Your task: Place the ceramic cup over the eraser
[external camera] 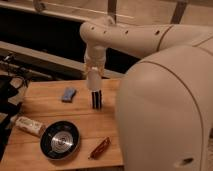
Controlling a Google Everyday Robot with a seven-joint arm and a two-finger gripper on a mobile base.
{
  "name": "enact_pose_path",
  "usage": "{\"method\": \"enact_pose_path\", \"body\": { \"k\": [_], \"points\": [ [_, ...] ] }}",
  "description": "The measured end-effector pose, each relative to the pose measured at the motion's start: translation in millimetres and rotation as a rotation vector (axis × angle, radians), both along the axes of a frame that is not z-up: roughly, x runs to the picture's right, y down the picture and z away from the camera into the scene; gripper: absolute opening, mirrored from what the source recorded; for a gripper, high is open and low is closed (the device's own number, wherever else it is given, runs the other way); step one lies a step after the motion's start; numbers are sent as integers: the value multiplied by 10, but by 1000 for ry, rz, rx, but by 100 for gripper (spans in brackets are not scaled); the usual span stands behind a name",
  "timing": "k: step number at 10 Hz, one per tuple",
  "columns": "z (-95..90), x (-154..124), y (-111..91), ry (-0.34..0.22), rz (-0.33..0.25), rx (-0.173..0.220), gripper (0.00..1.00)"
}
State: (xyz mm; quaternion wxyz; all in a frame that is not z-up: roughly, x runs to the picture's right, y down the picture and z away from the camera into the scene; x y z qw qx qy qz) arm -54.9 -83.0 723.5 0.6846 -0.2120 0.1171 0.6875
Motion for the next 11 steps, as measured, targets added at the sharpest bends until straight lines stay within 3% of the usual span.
{"method": "enact_pose_path", "body": {
  "k": [2, 4, 11],
  "points": [
    [81, 151, 106, 30, 24, -24, 0],
    [124, 140, 166, 21, 43, -45, 7],
    [215, 196, 282, -6, 84, -82, 77]
  ]
}}
